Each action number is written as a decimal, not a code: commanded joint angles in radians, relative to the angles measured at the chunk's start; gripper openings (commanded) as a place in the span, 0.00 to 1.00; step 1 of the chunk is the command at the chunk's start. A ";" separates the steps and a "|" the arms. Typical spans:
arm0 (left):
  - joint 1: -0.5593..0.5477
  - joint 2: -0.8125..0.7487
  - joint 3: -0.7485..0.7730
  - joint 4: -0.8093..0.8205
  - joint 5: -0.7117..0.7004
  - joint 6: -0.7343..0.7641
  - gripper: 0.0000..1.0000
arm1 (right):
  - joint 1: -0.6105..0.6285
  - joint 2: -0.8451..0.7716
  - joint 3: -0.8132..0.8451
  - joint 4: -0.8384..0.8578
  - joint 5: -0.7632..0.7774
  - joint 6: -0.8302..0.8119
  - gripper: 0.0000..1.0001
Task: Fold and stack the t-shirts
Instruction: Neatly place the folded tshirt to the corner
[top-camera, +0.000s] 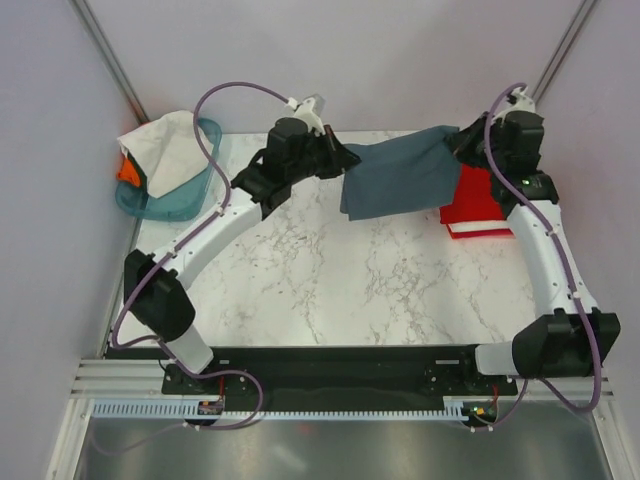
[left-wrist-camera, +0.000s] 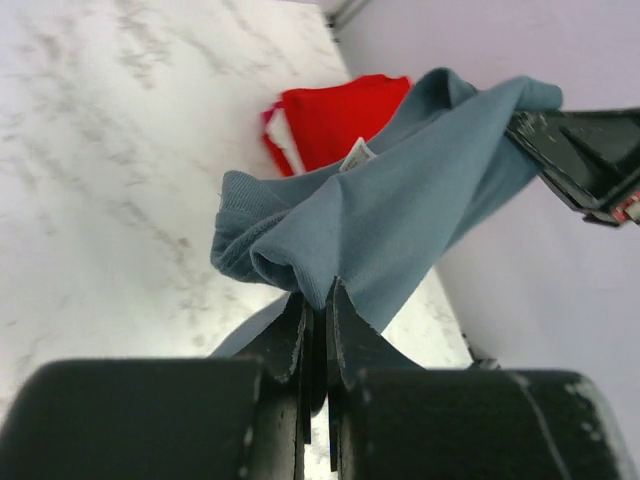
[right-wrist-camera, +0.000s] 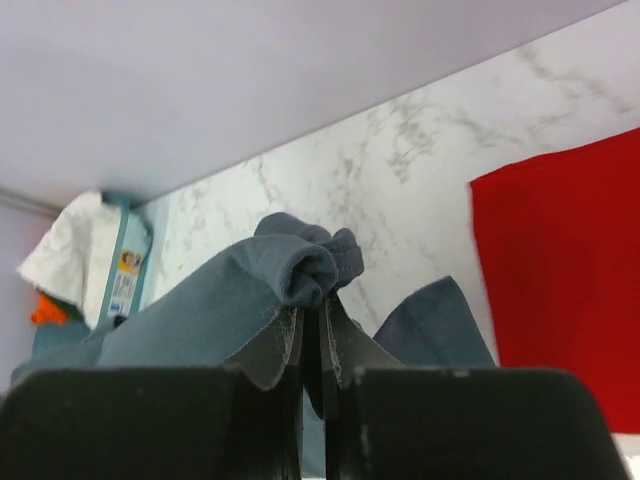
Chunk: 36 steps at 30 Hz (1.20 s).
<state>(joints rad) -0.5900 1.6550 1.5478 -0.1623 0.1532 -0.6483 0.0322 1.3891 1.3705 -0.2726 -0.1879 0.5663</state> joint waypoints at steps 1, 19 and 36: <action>-0.083 0.026 0.101 0.076 -0.065 -0.019 0.02 | -0.095 -0.093 0.079 -0.100 0.131 -0.031 0.00; -0.357 0.600 0.650 0.316 -0.147 -0.099 0.02 | -0.571 0.053 0.216 -0.228 0.051 -0.063 0.00; -0.320 0.841 0.827 0.440 -0.210 -0.175 0.02 | -0.586 0.315 0.303 -0.160 -0.021 -0.023 0.00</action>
<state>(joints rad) -0.9356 2.4653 2.3157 0.1871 -0.0116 -0.7650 -0.5442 1.6669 1.6100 -0.5110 -0.1913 0.5270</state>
